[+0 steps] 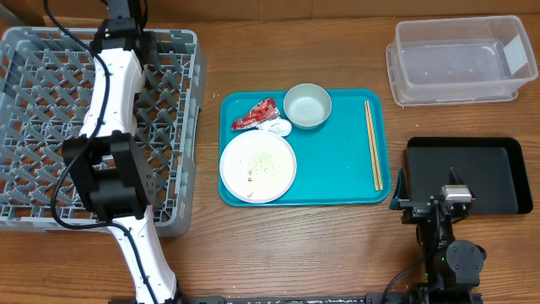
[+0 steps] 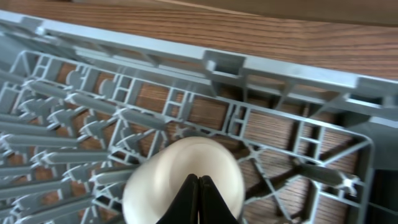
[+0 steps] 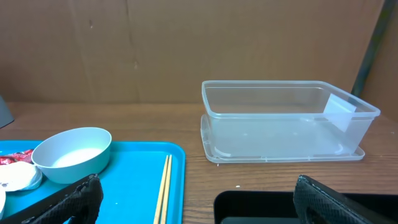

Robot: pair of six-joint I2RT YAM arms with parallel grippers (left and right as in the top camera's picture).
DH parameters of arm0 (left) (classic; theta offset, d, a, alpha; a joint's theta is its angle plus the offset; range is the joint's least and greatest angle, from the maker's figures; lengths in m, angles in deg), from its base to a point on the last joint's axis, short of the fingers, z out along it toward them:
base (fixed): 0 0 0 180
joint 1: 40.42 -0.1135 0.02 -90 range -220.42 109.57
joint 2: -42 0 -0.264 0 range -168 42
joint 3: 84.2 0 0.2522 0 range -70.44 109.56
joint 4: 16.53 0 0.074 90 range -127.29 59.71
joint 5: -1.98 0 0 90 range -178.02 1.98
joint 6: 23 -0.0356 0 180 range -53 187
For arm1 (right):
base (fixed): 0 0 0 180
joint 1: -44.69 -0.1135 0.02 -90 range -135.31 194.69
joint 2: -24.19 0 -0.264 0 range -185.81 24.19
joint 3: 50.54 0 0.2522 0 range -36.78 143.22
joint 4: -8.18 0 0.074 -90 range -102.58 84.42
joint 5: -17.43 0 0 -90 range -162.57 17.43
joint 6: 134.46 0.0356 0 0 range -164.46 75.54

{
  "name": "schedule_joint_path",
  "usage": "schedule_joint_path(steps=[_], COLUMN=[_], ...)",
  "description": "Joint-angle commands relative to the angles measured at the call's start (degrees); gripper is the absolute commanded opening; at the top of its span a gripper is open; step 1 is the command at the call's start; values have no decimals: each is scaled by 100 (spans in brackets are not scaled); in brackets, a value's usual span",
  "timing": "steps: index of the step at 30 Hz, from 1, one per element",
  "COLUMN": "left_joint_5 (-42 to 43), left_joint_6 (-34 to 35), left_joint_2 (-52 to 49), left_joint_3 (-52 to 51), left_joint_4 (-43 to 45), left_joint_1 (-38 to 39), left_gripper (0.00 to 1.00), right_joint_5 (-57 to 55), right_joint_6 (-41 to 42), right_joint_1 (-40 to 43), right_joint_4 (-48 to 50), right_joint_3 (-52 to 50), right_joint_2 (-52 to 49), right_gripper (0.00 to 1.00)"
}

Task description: Sort waste into correct bins and load items into the dishwasher

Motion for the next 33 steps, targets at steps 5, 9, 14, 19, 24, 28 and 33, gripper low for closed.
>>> schedule_joint_path(steps=[5, 9, 14, 19, 24, 28, 33], left_joint_5=[592, 597, 313, 234, 98, 131, 664], left_joint_6=[-278, -273, -164, -35, 452, 824, 1263], left_joint_2=[0, 0, 0, 33, 398, 1014, 1768], left_joint_3=[-79, -85, -85, -83, -81, -76, -76], left_joint_4=[-35, -240, -472, -662, -660, -551, -503], left_joint_1=[-83, -166, -339, -553, -610, -610, -610], left_gripper=[4, 4, 4, 4, 4, 4, 5], right_joint_5=[-52, -52, -50, -52, -52, -50, -50], right_joint_6=[-22, -24, -22, -22, -22, -22, -22], right_joint_1=[22, 22, 22, 22, 22, 22, 22], right_joint_4=[37, 37, 37, 37, 37, 37, 39], right_joint_3=[-59, -59, -59, -59, -59, -59, -59], right_joint_2=[57, 57, 57, 57, 57, 57, 57], right_gripper=[100, 100, 100, 100, 100, 100, 100])
